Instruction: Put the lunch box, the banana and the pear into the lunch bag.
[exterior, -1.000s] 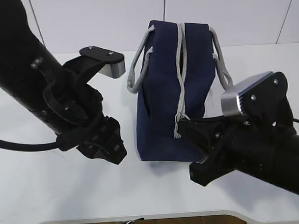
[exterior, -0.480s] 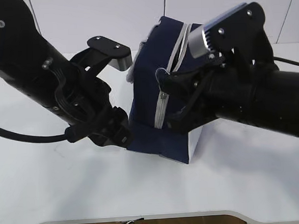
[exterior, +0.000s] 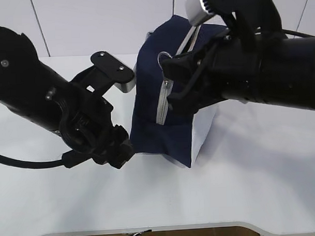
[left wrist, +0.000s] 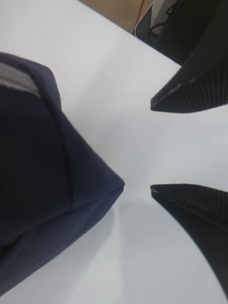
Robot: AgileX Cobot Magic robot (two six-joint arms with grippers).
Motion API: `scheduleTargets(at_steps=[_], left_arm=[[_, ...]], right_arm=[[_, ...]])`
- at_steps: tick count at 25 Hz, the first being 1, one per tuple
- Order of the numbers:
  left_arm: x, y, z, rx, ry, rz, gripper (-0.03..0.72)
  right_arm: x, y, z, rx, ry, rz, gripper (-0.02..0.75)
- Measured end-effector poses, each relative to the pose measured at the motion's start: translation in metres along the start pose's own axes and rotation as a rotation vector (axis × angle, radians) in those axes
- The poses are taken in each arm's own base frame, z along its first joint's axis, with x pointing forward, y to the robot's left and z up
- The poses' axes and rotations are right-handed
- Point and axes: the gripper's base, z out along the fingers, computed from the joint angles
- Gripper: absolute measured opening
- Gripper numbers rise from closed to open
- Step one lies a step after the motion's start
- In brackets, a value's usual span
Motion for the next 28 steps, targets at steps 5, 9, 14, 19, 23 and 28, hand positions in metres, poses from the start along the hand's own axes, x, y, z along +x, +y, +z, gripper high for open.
scheduleTargets(at_steps=[5,9,14,19,23,28], left_arm=[[-0.005,0.003,0.0,-0.028,-0.058,0.015,0.37],[-0.01,0.004,-0.001,-0.045,-0.109,0.017,0.37],[-0.013,0.005,-0.001,-0.058,-0.148,0.018,0.37],[-0.017,0.006,-0.002,-0.069,-0.187,0.014,0.37],[-0.022,0.007,-0.003,-0.08,-0.249,-0.008,0.37],[-0.025,0.008,-0.004,-0.086,-0.277,-0.016,0.193]], right_arm=[[-0.009,-0.001,-0.001,-0.001,0.022,-0.002,0.017],[-0.018,-0.002,-0.001,0.002,-0.005,-0.004,0.017],[-0.02,-0.002,-0.001,0.002,0.006,-0.02,0.017],[-0.025,-0.007,-0.004,0.014,0.008,-0.022,0.017],[-0.031,-0.01,-0.006,0.025,-0.005,-0.021,0.017],[-0.034,-0.01,-0.007,0.025,-0.011,-0.022,0.017]])
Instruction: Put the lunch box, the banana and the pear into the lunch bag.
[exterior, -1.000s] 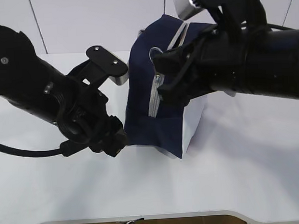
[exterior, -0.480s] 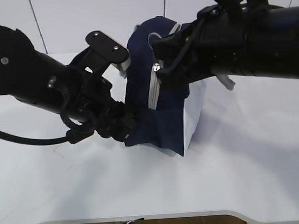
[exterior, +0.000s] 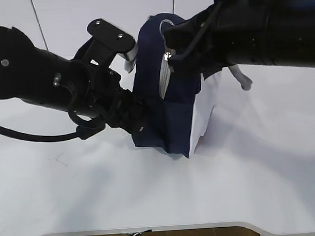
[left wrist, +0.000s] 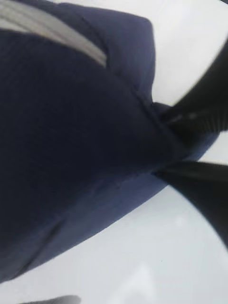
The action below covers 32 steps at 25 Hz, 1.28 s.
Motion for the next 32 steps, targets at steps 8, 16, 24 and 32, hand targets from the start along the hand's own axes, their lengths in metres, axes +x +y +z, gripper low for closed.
scheduleTargets(at_steps=[8,16,24,32], left_arm=[[0.001,-0.001,-0.003,0.008,0.02,0.006,0.017],[0.018,-0.003,-0.013,0.006,0.04,0.012,0.013],[0.035,-0.005,-0.027,0.001,0.038,0.015,0.012],[0.048,-0.008,-0.039,0.004,0.053,0.016,0.012]], right_arm=[[0.0,-0.002,0.0,0.007,0.003,0.003,0.017],[-0.004,-0.035,-0.004,0.111,-0.013,0.036,0.017],[0.006,-0.069,-0.001,0.217,0.011,0.049,0.017],[0.024,-0.094,0.034,0.263,0.056,0.066,0.017]])
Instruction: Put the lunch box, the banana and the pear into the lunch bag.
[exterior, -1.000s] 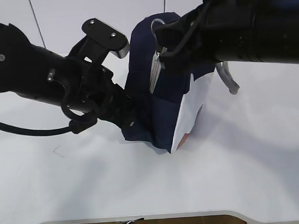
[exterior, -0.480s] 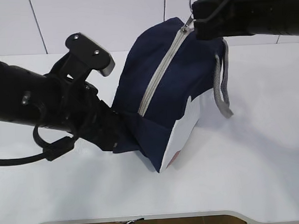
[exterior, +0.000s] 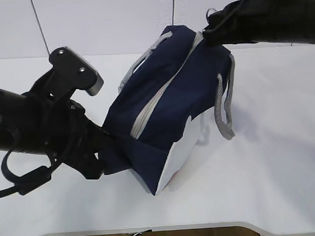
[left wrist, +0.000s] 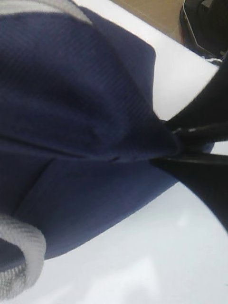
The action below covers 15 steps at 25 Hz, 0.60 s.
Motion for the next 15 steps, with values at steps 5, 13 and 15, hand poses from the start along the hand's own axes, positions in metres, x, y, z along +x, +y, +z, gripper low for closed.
scheduleTargets(at_steps=[5,13,15], left_arm=[[0.001,-0.001,-0.003,0.003,0.006,0.002,0.012],[0.002,-0.003,-0.004,0.036,0.026,-0.08,0.193],[-0.001,-0.004,-0.006,0.05,0.032,-0.099,0.332]], right_arm=[[-0.008,-0.001,0.008,0.003,-0.015,-0.001,0.017],[-0.006,-0.001,0.007,-0.002,0.029,0.016,0.017],[-0.008,-0.002,0.007,-0.001,0.024,0.018,0.017]])
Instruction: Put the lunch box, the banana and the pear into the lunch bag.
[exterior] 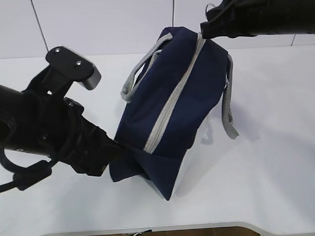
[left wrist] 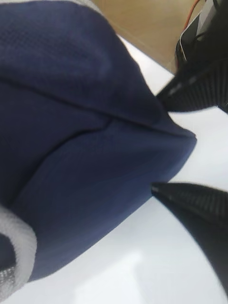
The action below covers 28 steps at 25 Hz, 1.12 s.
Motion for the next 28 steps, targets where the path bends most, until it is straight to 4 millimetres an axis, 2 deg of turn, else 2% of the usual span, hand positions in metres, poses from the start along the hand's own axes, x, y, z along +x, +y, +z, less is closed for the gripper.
scheduleTargets(at_steps=[2,4,10,15,19,28], left_arm=[[-0.006,-0.002,-0.005,0.017,0.008,-0.005,0.427],[-0.016,-0.004,-0.014,0.035,0.001,-0.006,0.47],[-0.066,-0.009,-0.052,0.08,-0.136,-0.021,0.489],[-0.09,-0.012,-0.067,0.104,-0.222,-0.048,0.49],[-0.099,-0.012,-0.055,0.128,-0.205,-0.069,0.482],[-0.115,-0.013,-0.015,0.183,-0.161,-0.082,0.475]], right_arm=[[-0.002,0.0,0.0,0.001,-0.003,0.0,0.017],[-0.005,-0.001,-0.001,0.001,-0.002,0.0,0.017],[-0.006,-0.001,-0.001,0.0,0.01,0.02,0.017],[-0.006,-0.001,-0.001,0.0,0.014,0.024,0.017],[-0.006,-0.001,-0.001,0.0,0.014,0.024,0.017],[-0.006,-0.001,-0.001,0.0,0.014,0.025,0.017]])
